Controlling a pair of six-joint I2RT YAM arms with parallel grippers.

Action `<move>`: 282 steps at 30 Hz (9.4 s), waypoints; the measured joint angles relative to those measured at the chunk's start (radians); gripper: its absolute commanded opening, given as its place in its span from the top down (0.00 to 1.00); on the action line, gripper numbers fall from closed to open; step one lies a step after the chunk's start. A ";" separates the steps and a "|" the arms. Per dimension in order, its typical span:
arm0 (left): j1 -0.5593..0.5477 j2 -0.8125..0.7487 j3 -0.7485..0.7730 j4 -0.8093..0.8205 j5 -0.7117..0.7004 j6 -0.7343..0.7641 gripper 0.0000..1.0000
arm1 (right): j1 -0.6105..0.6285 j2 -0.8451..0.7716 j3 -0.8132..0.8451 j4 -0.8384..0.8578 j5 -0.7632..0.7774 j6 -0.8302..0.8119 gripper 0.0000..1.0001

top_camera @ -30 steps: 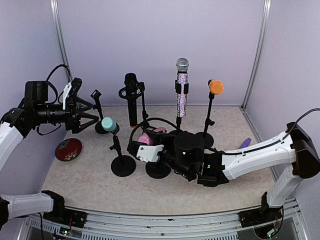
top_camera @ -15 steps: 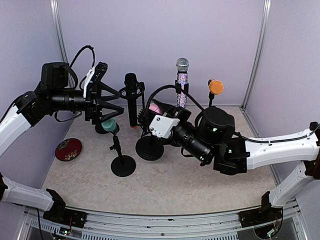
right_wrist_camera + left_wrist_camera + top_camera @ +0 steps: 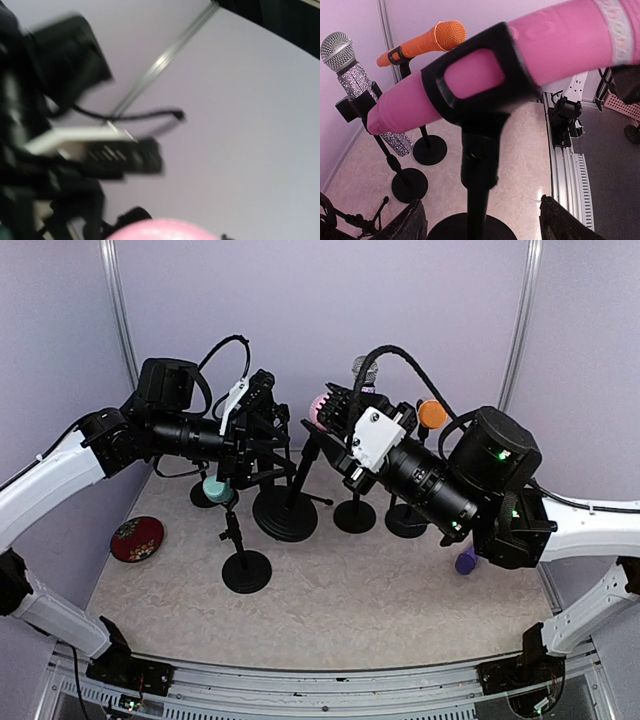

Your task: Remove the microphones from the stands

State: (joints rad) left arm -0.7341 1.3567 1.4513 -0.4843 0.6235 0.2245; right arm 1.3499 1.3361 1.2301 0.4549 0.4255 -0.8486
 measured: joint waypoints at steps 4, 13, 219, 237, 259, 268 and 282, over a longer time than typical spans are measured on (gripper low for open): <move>-0.007 0.050 0.047 0.019 0.002 -0.028 0.29 | 0.031 0.000 0.026 -0.034 -0.018 -0.009 1.00; -0.021 0.069 0.076 0.035 0.080 -0.089 0.42 | 0.060 0.003 0.047 -0.054 -0.035 -0.039 1.00; 0.945 0.499 -0.308 0.994 -0.003 0.008 0.12 | -0.433 0.306 -0.578 -0.732 0.512 1.806 0.66; 0.957 0.243 -0.243 0.467 -0.018 0.121 0.01 | -0.436 0.217 -0.580 -0.752 0.372 1.817 0.24; 0.782 -0.176 -0.351 -0.096 0.180 0.309 0.11 | -0.149 0.051 -0.423 -0.206 0.190 0.979 0.15; 0.709 -0.175 -0.470 -0.125 0.234 0.322 0.14 | -0.137 0.379 0.013 -0.042 -0.034 0.708 0.10; 0.613 -0.128 -0.550 -0.028 0.316 0.283 0.22 | -0.093 0.632 0.414 -0.191 -0.213 0.460 0.14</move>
State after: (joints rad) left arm -0.1215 1.2285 0.9012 -0.5121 0.9398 0.5079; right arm 1.2564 1.9682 1.6440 0.2642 0.2123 -0.3885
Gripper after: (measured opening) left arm 0.810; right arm 0.891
